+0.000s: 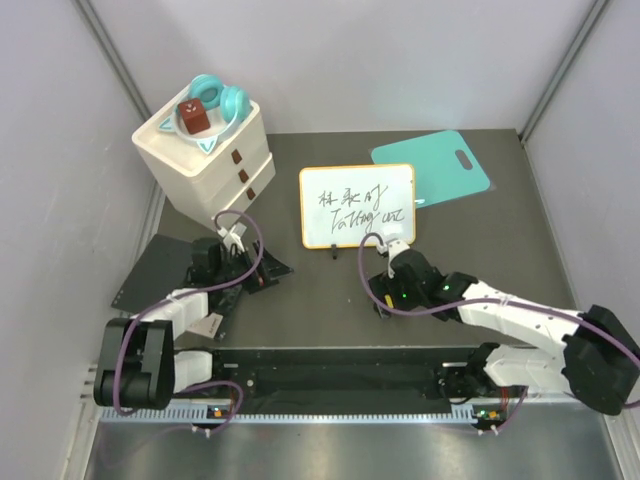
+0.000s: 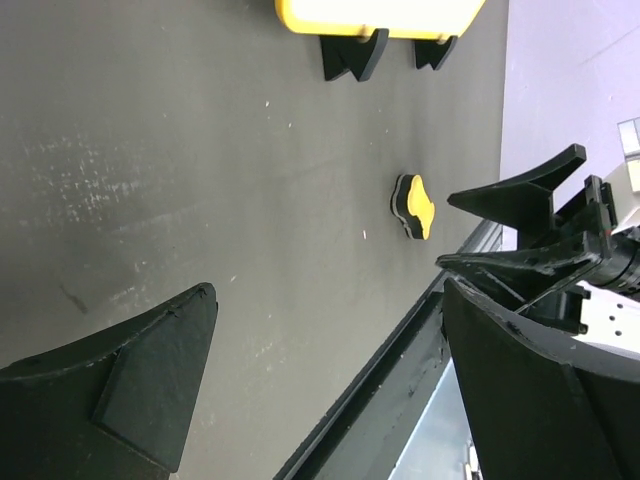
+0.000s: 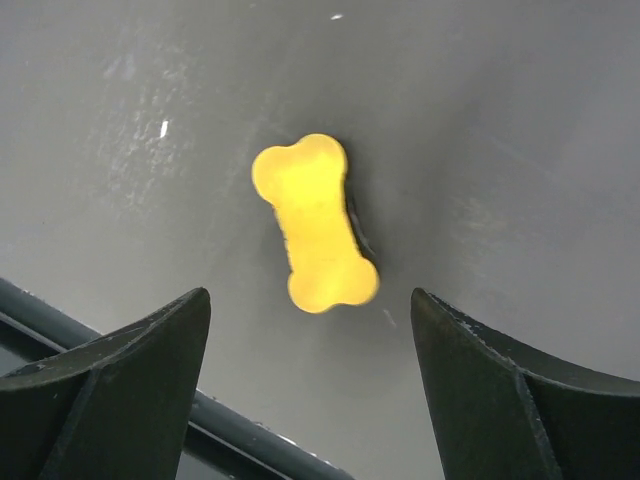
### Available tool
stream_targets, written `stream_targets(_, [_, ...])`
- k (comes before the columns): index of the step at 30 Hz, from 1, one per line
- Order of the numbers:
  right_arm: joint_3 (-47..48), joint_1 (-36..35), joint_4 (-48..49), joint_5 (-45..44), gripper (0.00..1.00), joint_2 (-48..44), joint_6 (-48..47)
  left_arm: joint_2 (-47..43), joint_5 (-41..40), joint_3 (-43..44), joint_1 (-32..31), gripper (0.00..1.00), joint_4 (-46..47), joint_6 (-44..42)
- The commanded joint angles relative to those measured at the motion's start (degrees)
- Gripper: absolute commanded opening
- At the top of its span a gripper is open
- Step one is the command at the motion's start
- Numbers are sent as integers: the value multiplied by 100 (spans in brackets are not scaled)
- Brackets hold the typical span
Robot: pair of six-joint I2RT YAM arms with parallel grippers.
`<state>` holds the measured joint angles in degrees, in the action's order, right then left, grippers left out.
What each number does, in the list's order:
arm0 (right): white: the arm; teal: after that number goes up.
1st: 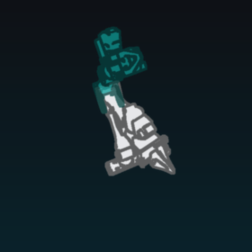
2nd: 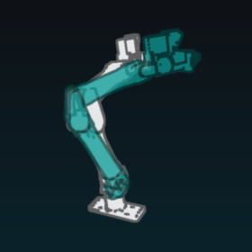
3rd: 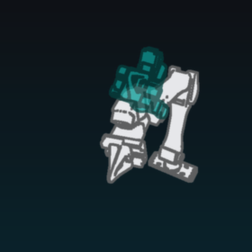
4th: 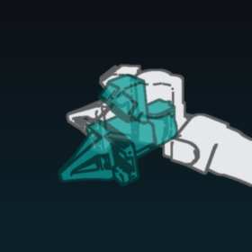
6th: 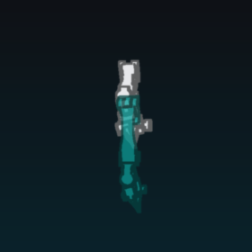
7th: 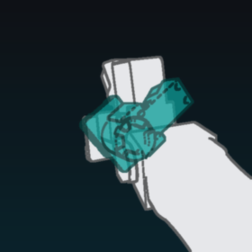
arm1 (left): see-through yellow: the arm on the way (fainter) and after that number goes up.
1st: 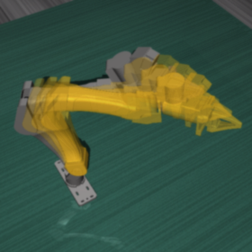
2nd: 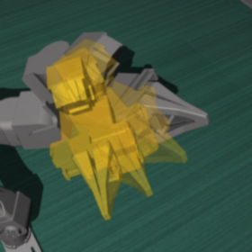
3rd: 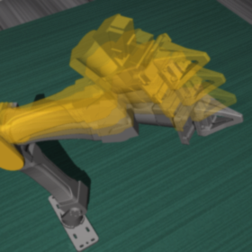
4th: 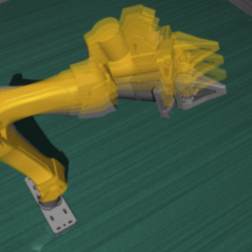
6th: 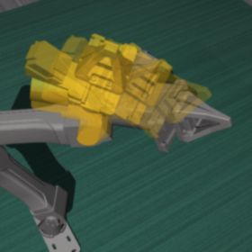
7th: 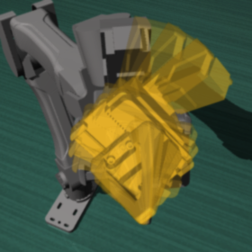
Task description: Erase the whiteboard
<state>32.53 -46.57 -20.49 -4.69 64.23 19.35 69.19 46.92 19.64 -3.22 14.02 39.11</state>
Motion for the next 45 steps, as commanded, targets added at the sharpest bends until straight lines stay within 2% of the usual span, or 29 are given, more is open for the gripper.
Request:
stream_targets(1, [438, -283, 282, -233, 81, 501, -125, 340, 283, 259, -20, 99, 330, -18])
stream_targets(7, [587, -283, 248, -945, 82, 872, -116, 753, 415, 295, -12, 99, 452, -62])
stream_targets(9, [657, -283, 335, -920, 82, 1039, -203, 798, 424, 286, -12, 99, 513, -70])
stream_targets(12, [841, -283, 291, -938, 77, 1416, -300, 798, 511, 269, -12, 97, 715, -35])
stream_targets(15, [1035, -283, 247, -815, 61, 1777, -379, 746, 599, 225, -20, 94, 988, 105])
stream_targets(17, [1123, -283, 204, -753, 48, 1952, -388, 736, 582, 277, -12, 95, 1155, 132])
stream_targets(18, [1141, -283, 186, -735, 33, 1979, -397, 771, 564, 390, -12, 95, 1147, 123])
stream_targets(19, [1159, -283, 186, -744, 24, 1988, -389, 798, 547, 461, -12, 96, 1147, 97])
stream_targets(20, [1159, -283, 177, -744, 19, 1988, -380, 833, 529, 523, -12, 96, 1155, 88])
stream_targets(21, [1150, -283, 186, -753, 9, 1945, -371, 946, 520, 637, -20, 98, 1190, 70])
stream_targets(23, [1115, -283, 203, -753, 0, 1892, -380, 1166, 468, 699, -20, 98, 1567, 184])
stream_targets(29, [1167, -257, 300, -770, 0, 1330, -283, 2166, 231, 681, -91, 95, 3656, 1054])
stream_targets(36, [1633, 226, 379, -455, 0, 1004, -248, 3548, -129, 1059, -530, 90, 5924, 1678])
stream_targets(45, [2178, 754, 634, 134, 0, 1337, -309, 4866, -447, 2007, -820, 85, 6244, 1775])
